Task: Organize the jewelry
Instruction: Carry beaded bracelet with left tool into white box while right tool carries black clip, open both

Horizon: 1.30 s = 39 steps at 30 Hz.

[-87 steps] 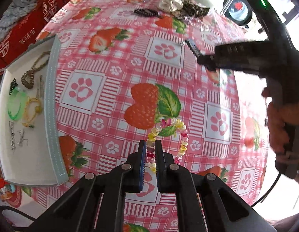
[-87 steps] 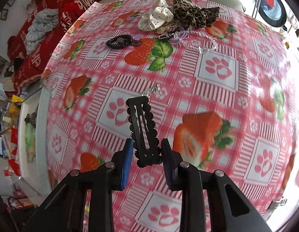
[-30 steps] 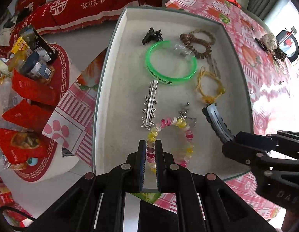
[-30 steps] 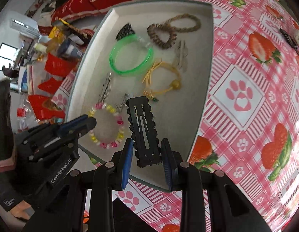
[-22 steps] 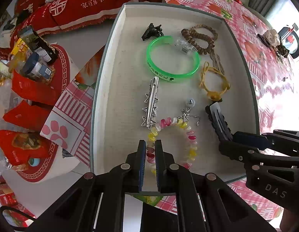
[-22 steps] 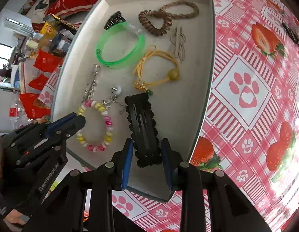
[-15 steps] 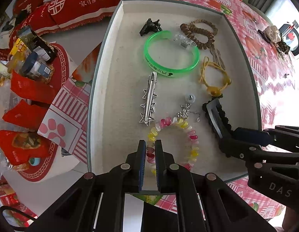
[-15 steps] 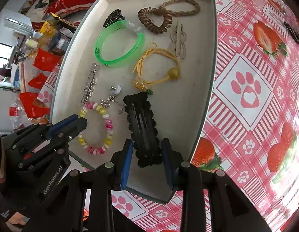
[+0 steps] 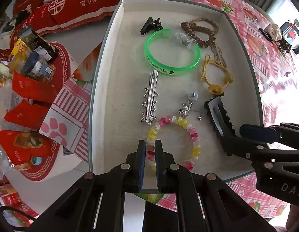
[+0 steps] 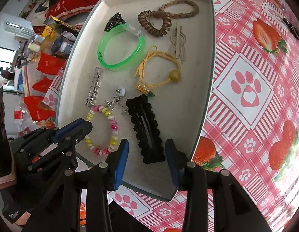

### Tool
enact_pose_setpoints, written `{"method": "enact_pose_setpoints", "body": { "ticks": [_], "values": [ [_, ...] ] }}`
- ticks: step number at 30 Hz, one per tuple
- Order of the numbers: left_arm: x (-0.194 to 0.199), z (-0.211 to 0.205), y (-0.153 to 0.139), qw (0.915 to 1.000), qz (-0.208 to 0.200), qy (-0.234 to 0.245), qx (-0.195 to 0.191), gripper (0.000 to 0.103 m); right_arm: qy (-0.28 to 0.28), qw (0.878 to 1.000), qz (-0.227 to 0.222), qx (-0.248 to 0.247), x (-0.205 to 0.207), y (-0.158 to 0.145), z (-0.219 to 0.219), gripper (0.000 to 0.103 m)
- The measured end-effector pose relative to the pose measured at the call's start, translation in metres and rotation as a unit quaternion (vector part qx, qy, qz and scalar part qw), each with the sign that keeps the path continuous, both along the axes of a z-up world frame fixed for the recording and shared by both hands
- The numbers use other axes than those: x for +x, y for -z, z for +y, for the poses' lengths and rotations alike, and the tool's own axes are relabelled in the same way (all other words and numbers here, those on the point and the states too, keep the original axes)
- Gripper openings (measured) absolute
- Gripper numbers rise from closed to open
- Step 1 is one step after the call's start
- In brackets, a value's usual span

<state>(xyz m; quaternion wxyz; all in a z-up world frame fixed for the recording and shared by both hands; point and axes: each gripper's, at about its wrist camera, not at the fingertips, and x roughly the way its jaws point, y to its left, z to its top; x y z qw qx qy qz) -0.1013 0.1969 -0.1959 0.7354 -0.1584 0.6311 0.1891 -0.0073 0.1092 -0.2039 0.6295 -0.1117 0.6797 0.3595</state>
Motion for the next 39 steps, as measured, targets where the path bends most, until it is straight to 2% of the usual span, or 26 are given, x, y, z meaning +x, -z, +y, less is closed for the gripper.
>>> {"method": "enact_pose_setpoints", "body": {
  "ticks": [8,11,21,24,39],
  "values": [
    [0.002,-0.003,-0.008,1.0,-0.002,0.002,0.005,0.016,0.007,1.0,-0.007,0.011,0.003,-0.015,-0.006,0.046],
    [0.001,-0.002,-0.011,1.0,-0.003,0.001,0.003,0.016,0.009,1.0,-0.014,0.016,0.004,-0.025,-0.009,0.052],
    [-0.003,-0.007,-0.019,1.0,0.002,0.004,0.003,0.016,0.018,0.999,-0.03,0.002,0.008,-0.042,-0.024,0.053],
    [-0.001,-0.009,-0.02,0.9999,0.005,0.01,0.008,0.016,0.022,0.999,-0.032,-0.003,0.009,-0.046,-0.029,0.059],
    [0.003,-0.009,-0.025,0.9995,0.007,0.028,0.007,0.016,0.026,0.999,-0.033,-0.02,0.01,-0.055,-0.037,0.059]
  ]
}}
